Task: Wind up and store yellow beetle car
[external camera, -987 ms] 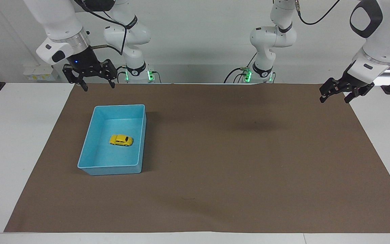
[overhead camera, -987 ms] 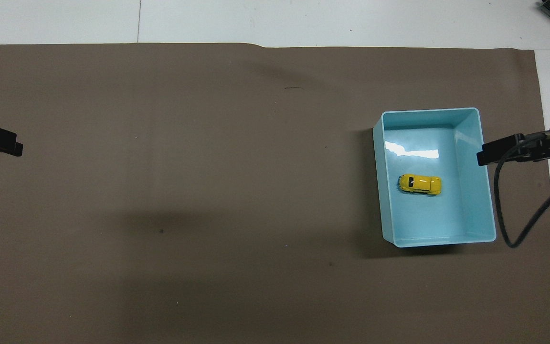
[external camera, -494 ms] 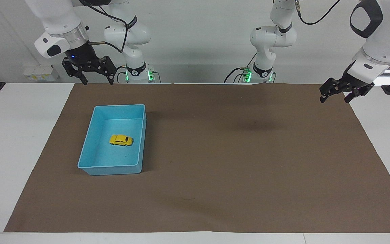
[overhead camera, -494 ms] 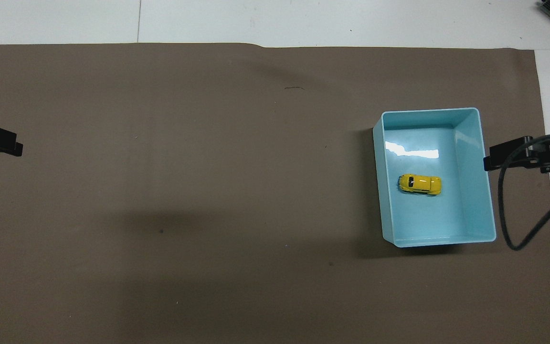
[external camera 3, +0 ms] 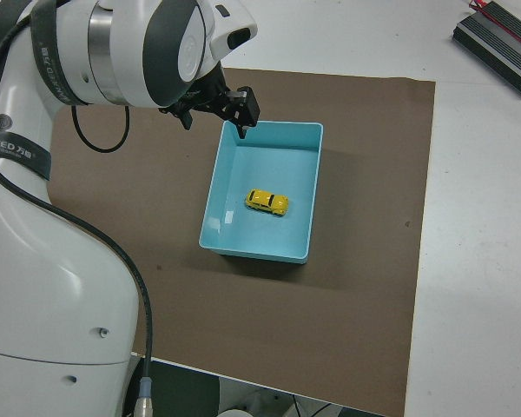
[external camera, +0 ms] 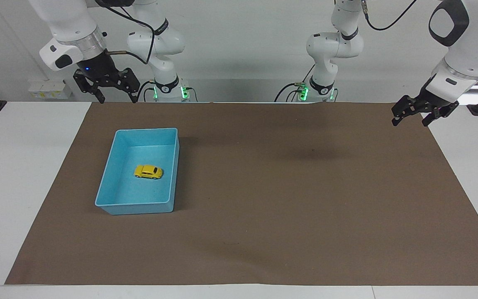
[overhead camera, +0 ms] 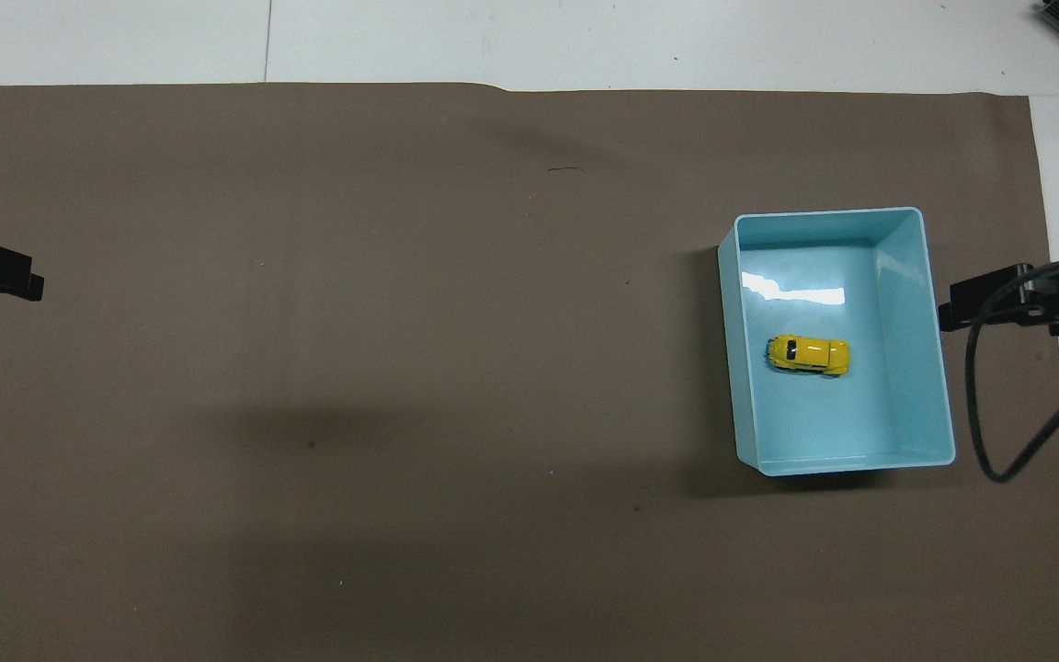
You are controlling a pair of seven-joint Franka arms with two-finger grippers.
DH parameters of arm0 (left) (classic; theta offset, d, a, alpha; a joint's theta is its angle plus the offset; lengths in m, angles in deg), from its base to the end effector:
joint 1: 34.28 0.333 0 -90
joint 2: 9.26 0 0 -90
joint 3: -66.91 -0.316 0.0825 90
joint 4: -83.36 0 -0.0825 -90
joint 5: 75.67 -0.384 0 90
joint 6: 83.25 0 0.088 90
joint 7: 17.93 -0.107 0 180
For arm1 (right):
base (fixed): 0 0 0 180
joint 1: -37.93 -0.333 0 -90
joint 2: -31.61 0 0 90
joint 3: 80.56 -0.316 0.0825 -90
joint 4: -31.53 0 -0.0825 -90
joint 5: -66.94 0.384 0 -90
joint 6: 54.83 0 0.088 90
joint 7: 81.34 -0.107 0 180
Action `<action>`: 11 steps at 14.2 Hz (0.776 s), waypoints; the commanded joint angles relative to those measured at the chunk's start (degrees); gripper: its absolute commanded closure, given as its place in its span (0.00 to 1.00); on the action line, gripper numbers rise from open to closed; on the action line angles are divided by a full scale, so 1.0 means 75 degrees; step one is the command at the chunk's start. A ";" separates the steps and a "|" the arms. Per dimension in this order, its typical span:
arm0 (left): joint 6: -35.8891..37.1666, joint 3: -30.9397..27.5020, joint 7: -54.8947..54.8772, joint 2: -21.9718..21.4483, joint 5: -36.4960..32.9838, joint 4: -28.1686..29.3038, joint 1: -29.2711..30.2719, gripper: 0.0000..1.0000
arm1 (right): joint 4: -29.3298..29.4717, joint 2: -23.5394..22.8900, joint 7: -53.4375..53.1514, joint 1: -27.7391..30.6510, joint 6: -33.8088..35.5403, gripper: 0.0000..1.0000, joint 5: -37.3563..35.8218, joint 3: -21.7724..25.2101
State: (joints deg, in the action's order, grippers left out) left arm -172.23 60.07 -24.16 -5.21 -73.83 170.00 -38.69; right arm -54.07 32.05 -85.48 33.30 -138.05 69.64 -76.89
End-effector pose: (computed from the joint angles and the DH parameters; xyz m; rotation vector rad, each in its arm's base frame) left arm 0.5739 0.0184 0.6110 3.1137 -0.1037 -0.0428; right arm 0.5399 0.0144 0.6544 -3.0943 0.0785 0.0556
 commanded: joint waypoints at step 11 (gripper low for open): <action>0.0051 0.0045 0.0045 -0.0152 -0.0128 0.0131 0.0049 0.00 | -0.0083 0.0141 0.0564 0.0242 -0.0026 0.00 -0.0266 -0.0032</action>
State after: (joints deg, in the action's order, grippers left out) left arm -172.23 60.07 -24.16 -5.22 -73.83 170.00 -38.69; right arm -54.07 32.26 -82.33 33.88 -138.06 67.48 -76.88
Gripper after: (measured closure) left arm 0.000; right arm 0.000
